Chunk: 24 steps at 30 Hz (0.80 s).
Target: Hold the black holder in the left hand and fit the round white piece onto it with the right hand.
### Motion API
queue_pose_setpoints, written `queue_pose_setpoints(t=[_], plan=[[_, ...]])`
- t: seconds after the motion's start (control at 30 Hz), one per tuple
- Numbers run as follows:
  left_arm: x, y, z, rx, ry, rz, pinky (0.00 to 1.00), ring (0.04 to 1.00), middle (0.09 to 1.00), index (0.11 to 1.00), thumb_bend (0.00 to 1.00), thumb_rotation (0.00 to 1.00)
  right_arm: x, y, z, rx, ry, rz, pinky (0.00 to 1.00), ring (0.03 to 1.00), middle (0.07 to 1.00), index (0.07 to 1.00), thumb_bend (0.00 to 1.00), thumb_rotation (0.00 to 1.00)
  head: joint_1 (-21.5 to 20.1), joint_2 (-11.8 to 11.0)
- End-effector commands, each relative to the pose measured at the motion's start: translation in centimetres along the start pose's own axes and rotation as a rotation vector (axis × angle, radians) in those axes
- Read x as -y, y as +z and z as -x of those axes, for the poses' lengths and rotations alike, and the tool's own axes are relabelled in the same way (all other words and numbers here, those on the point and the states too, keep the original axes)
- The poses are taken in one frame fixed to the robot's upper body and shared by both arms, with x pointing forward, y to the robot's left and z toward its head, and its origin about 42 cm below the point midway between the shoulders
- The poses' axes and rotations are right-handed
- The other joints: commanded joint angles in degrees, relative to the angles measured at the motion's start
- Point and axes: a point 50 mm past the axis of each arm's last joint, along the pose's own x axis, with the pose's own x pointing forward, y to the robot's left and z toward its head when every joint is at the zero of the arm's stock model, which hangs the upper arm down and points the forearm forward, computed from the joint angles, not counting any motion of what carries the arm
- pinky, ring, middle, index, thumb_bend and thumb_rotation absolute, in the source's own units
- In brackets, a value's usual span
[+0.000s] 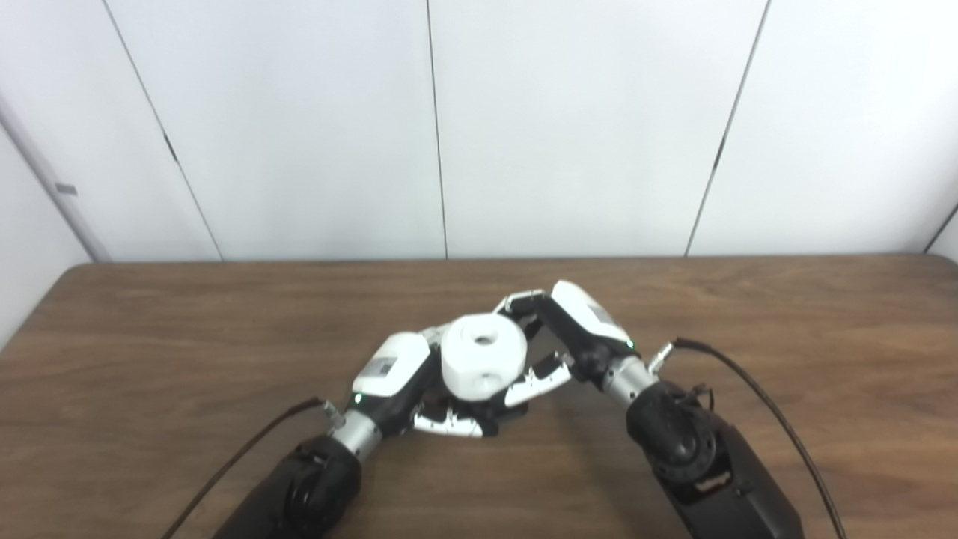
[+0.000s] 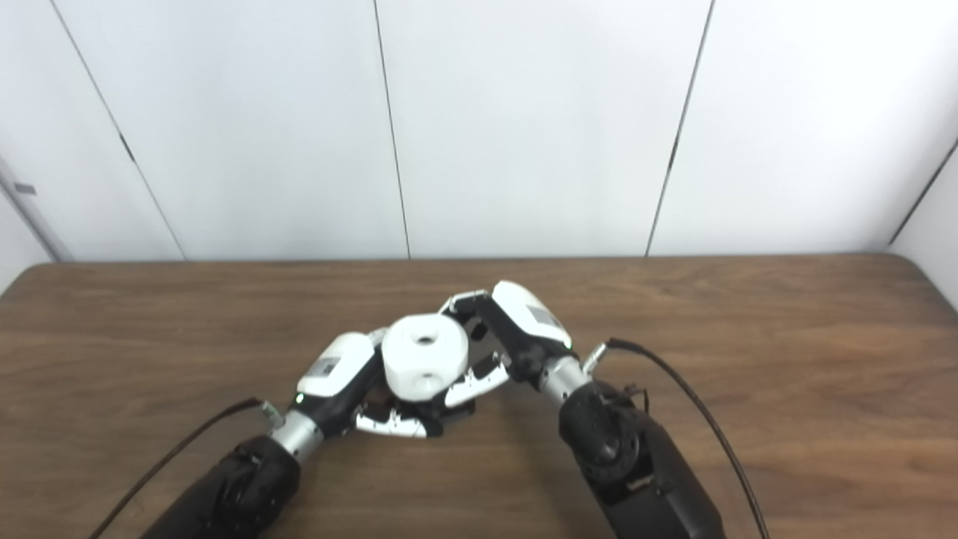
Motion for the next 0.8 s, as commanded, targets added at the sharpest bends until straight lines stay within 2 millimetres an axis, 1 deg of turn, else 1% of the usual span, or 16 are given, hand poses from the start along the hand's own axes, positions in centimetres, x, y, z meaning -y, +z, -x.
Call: queue_pose_setpoints(t=[0.0,0.07,0.27,0.57,0.77], plan=[[5.89,-0.32,2.95,-0.091,-0.249,0.002,0.89,0.916,0.850,0.484,0.52,0.06,-0.10,0.34,-0.30,0.019,0.032,0.027,0.61,0.719,0.715,0.480,0.52,0.13,0.0,0.1],[5.85,-0.28,2.94,-0.091,-0.248,0.002,0.89,0.915,0.850,0.484,0.52,0.06,-0.36,0.22,-0.21,0.018,0.043,0.029,0.61,0.721,0.714,0.480,0.52,0.13,0.1,0.5],[5.70,-0.18,2.85,-0.087,-0.245,0.008,0.89,0.916,0.851,0.484,0.52,0.05,-0.89,0.18,0.08,0.012,0.067,0.044,0.64,0.747,0.707,0.481,0.52,0.13,0.4,0.8],[5.36,-0.24,2.82,-0.098,-0.250,0.006,0.90,0.917,0.865,0.484,0.52,0.06,-0.61,0.00,0.34,0.016,0.125,0.097,0.65,0.755,0.723,0.481,0.52,0.14,0.6,1.1],[5.06,-0.37,2.94,-0.101,-0.252,0.001,0.90,0.914,0.870,0.483,0.52,0.06,-0.27,-0.55,0.49,0.025,0.163,0.139,0.66,0.753,0.731,0.481,0.52,0.14,0.8,1.2]])
